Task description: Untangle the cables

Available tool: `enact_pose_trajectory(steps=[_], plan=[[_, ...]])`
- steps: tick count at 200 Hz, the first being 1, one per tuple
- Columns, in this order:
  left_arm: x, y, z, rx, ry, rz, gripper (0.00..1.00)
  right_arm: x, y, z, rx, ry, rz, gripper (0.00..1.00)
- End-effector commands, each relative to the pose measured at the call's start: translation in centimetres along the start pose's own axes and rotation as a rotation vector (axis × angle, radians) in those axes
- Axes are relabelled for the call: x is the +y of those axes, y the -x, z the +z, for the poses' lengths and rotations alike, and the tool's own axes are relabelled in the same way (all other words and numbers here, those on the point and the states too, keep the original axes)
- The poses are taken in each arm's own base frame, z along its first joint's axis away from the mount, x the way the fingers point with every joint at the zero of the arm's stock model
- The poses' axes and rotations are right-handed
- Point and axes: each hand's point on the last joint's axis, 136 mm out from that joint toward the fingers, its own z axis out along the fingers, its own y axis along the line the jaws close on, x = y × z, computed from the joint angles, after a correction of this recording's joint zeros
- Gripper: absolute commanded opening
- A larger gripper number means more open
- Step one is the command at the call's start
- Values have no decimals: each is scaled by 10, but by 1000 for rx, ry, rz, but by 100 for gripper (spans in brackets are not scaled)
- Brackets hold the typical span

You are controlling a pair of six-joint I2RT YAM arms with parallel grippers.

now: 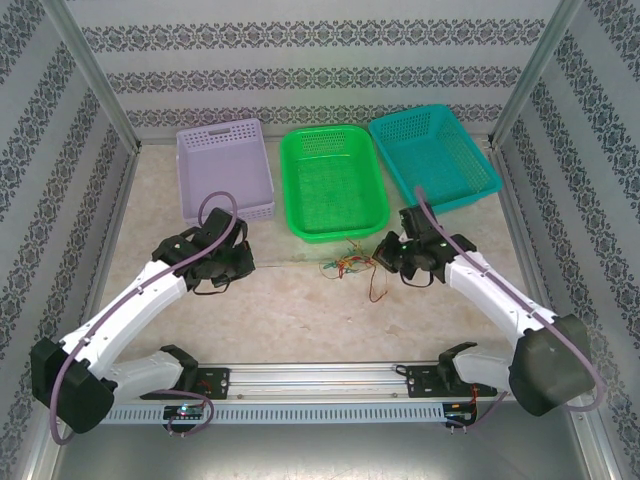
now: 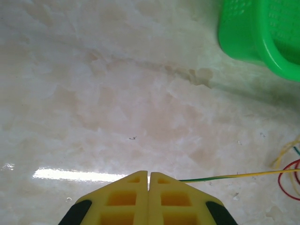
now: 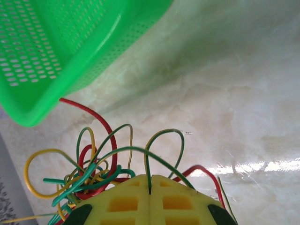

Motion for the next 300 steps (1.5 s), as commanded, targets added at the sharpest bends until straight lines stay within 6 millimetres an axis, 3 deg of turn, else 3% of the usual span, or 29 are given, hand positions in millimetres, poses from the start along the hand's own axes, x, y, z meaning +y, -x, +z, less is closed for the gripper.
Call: enact_pose_trajectory(steps=[1,38,69,86,109,129,159,182,199,219,282,300], plan=[[80,1,-6,-22,334,-36,0,-51,14,-15,-28,-146,46,0],[87,7,1,-12,323,-75,0,-46,24,-34,-51,-83,18,0],[73,3,17,50,262,-93,0,-27,3,-15,8,-57,-91,0],[42,-2,30,101,94,-85,2,-7,-11,-1,37,-15,-160,0],[-3,-6,32,152,-130,-118,38,22,-24,10,53,45,-256,0],[-36,-2,18,150,-227,-98,54,35,-29,16,70,69,-298,0],[-90,0,-1,182,-389,-35,56,52,-35,16,97,154,-362,0],[-136,-12,-7,224,-484,99,56,69,-45,7,141,224,-459,0],[-157,-27,-1,257,-485,235,52,74,-54,3,198,247,-520,0],[-163,-44,19,302,-426,373,48,69,-64,5,277,237,-549,0],[-130,-75,79,303,-187,636,43,7,-79,51,446,105,-579,0],[-127,-83,91,318,-175,683,42,0,-76,61,458,73,-602,0]])
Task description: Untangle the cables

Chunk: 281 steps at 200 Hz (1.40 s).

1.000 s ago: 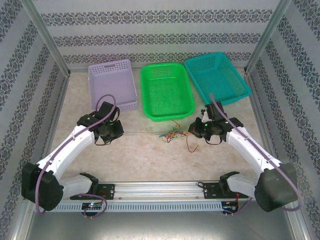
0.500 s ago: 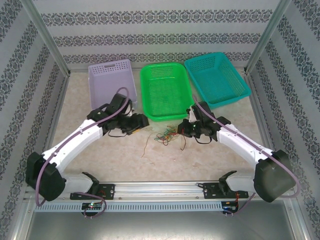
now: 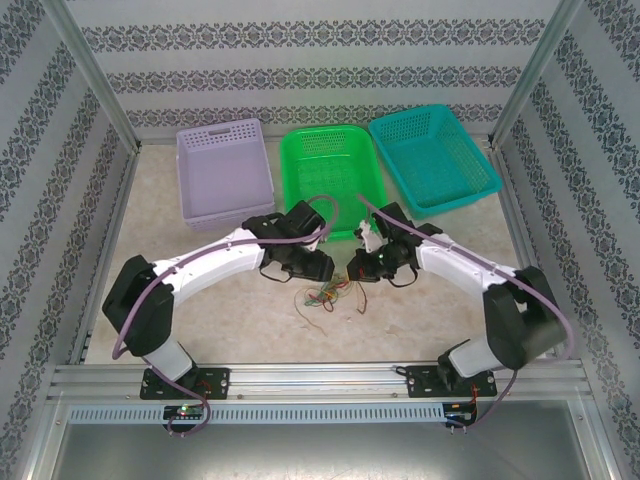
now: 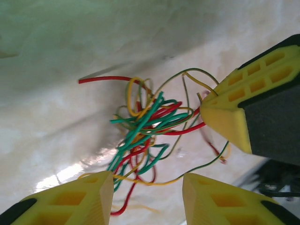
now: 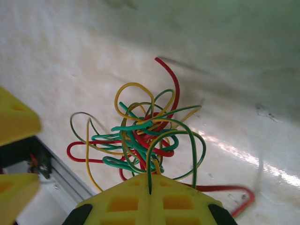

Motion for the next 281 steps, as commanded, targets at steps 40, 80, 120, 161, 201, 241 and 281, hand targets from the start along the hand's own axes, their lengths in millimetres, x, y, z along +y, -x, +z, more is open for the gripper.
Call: enact_pose_trajectory(steps=[40,80,120,161,201,241,281], plan=[[14,-22,49,80,90,163,41,-22,8,11,52,-67,-40,24],[8,-23,63,75,43,141,41,-19,4,-2,-6,-77,22,35],[3,-29,68,83,20,118,42,-22,-12,-23,-91,-117,129,38],[0,-29,63,83,24,100,40,-14,-49,-44,-171,-128,238,33],[3,-35,63,104,24,65,30,-9,-83,-16,-157,-164,194,25],[10,-45,67,138,25,43,29,-12,-67,20,-192,-219,102,37],[25,-51,73,148,39,-27,25,-5,-44,42,-198,-117,344,39]])
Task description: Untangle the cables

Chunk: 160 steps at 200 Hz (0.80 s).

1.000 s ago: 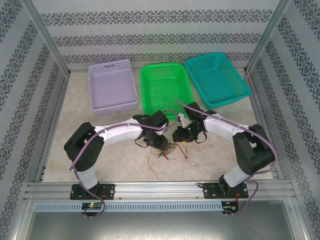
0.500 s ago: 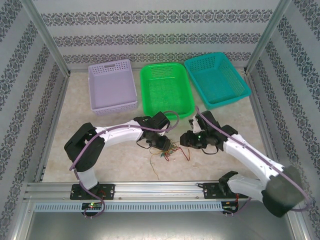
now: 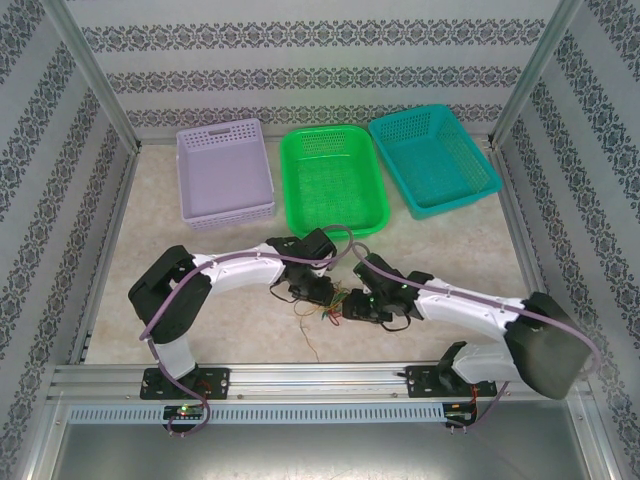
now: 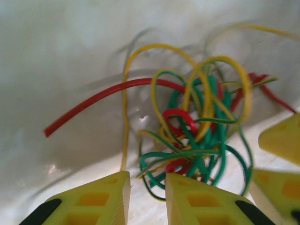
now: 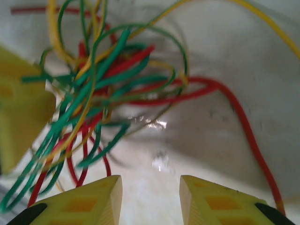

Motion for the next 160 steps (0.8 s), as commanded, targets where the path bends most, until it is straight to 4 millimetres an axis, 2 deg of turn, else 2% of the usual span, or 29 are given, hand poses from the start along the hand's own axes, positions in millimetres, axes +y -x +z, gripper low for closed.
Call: enact_pose_trajectory(steps=[1,24,60,98,130,160], plan=[[10,-3,4,2,8,-56,25,23,22,2,-59,96,165,39],[15,-4,8,-7,-3,-104,23,28,23,0,-75,157,347,38],[14,0,10,-23,-10,-127,22,29,26,-4,-86,199,486,37],[14,4,10,-29,0,-123,21,31,26,6,-60,198,492,39],[15,6,13,-31,3,-125,21,38,34,11,-61,205,476,44],[13,19,12,-55,6,-127,20,45,43,24,-39,201,472,47]])
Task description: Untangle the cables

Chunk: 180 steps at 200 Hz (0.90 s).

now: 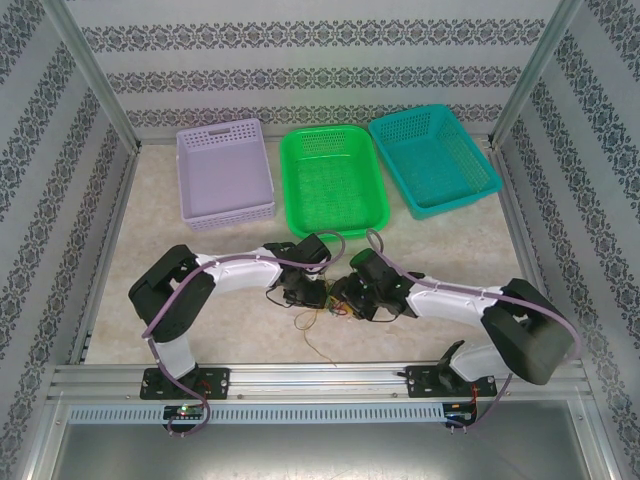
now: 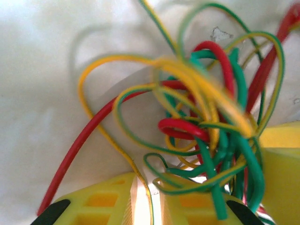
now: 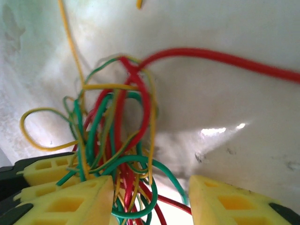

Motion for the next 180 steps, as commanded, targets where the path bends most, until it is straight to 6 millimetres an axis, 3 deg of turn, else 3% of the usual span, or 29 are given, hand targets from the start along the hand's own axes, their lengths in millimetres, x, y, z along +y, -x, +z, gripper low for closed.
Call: enact_pose_trajectory(steps=[1,29,67,99,125,147,161,180], plan=[[-7,26,0,-62,-12,-4,20,21,6,10,17,39,-4,47],[0,42,-4,-98,14,-35,20,31,13,30,52,41,-6,42],[17,57,-37,-187,62,-79,18,46,29,28,32,38,-63,0],[29,55,-81,-279,84,-145,20,57,34,2,-10,66,-127,0],[40,52,-113,-363,53,-242,26,70,31,-22,-26,134,-182,0],[47,55,-126,-403,-50,-345,35,83,28,-37,-24,191,-230,0],[39,61,-131,-411,-162,-385,44,88,27,-44,-12,211,-251,0],[12,74,-147,-441,-318,-358,52,95,25,-52,-4,223,-280,0]])
